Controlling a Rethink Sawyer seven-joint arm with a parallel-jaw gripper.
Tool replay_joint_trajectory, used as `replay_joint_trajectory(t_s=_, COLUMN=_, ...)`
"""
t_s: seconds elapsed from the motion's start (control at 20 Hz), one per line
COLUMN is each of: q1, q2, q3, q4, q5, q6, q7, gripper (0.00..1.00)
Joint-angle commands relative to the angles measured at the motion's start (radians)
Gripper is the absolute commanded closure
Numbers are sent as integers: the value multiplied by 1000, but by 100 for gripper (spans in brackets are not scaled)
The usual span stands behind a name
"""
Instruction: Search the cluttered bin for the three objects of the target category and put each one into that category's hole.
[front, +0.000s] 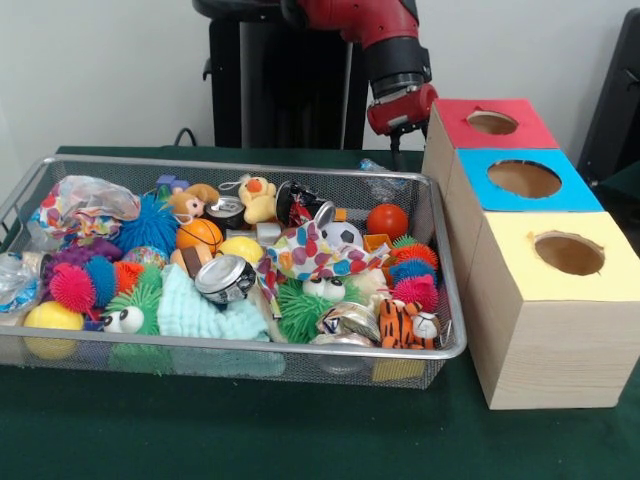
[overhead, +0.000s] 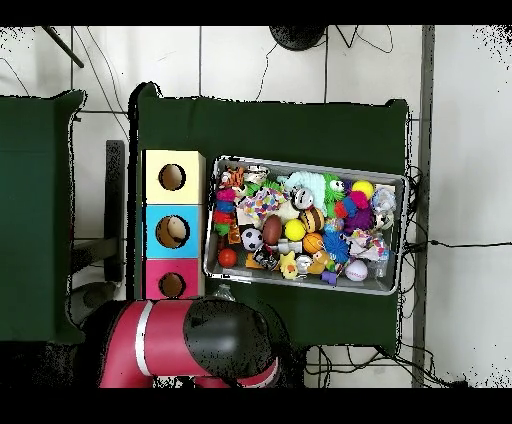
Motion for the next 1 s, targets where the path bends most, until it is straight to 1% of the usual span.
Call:
replay_joint_trajectory(t_s=0.05, q1=-48, q2=136, q3=-80, q4=8, q5=3, q6=387, q7=15, gripper=0)
replay_joint_trajectory(t_s=0.25, q1=-54, q2=124, q3=-91, q4=-1, q5=-23, q6=421, q7=5, gripper=0)
replay_joint_trajectory(t_s=0.5, q1=-64, q2=131, q3=-93, q4=-17, q5=-48, q6=427, q7=21, gripper=0)
replay_joint_trajectory(t_s=0.75, q1=-70, q2=134, q3=-89, q4=-18, q5=-51, q6=428, q7=30, gripper=0)
replay_joint_trajectory(t_s=1.0, q1=-87, q2=98, q3=-78, q4=3, q5=-53, q6=476, q7=33, gripper=0)
